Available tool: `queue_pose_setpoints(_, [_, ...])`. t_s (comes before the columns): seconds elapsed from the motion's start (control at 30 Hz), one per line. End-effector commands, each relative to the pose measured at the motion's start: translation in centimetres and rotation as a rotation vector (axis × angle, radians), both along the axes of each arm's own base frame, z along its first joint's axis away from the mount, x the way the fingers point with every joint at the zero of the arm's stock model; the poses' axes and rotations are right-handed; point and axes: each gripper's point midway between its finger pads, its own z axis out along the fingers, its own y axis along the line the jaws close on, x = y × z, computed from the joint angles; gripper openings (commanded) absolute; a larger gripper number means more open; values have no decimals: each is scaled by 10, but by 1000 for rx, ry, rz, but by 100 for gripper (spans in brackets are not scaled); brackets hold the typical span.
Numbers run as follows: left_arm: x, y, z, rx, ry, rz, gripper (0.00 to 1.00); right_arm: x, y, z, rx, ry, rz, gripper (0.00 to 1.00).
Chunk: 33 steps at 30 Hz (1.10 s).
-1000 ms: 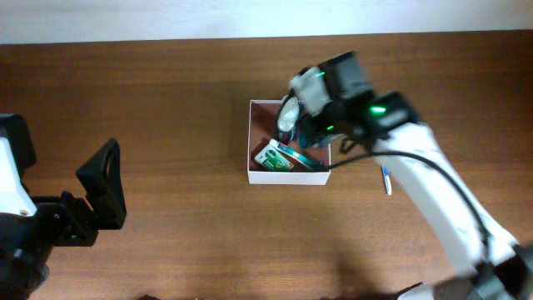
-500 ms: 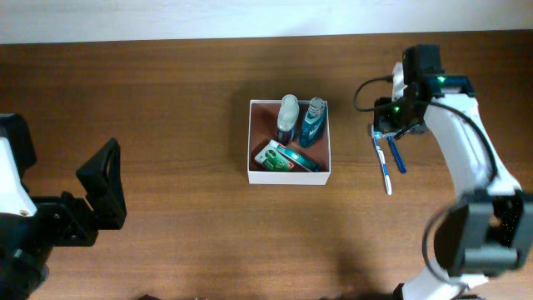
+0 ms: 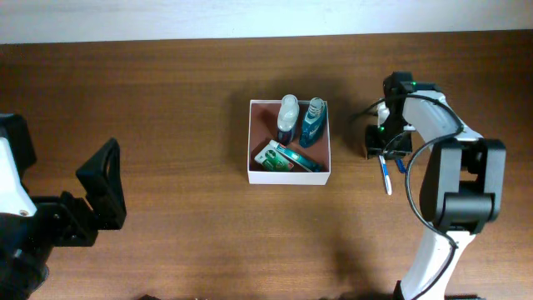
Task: Pack container
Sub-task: 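Grasp the blue-white toothbrush with the right gripper, then place the toothbrush into the box and release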
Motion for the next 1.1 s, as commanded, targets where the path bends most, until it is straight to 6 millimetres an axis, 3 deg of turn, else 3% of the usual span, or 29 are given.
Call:
queue_pose_setpoints(0.0, [2,2,-1,24,1,9,99,-10,4,-11,4,43,-53,38])
queue_pose_setpoints(0.1, [2,2,-1,24,1,9,99,-11,4,-10,2,47,-56,23])
queue_pose_setpoints(0.13, [2,2,-1,25,1,9,99,-9,5,-8,3,36,-54,9])
queue_pose_setpoints(0.17, [2,2,-1,24,1,9,99,-8,6,-5,1,26,-49,4])
queue_pose_setpoints(0.33, [2,2,-1,24,1,9,99,5,18,29,13,-76,9,4])
queue_pose_setpoints(0.43, [2,2,-1,24,1,9,100,16,32,70,29,-193,64,4])
queue_pose_setpoints(0.6, [2,2,0,24,0,9,99,20,60,160,41,-433,154,4])
queue_pose_setpoints(0.7, [2,2,-1,24,1,9,99,9,98,207,129,-581,405,4])
queue_pose_setpoints(0.8, [2,2,-1,24,1,9,99,-10,141,235,204,-680,680,4])
queue_pose_setpoints(0.9, [2,2,-1,25,1,9,100,-26,176,239,216,-711,914,4])
queue_pose_setpoints(1.07, [2,2,-1,24,1,9,99,-41,221,204,222,-652,1276,4])
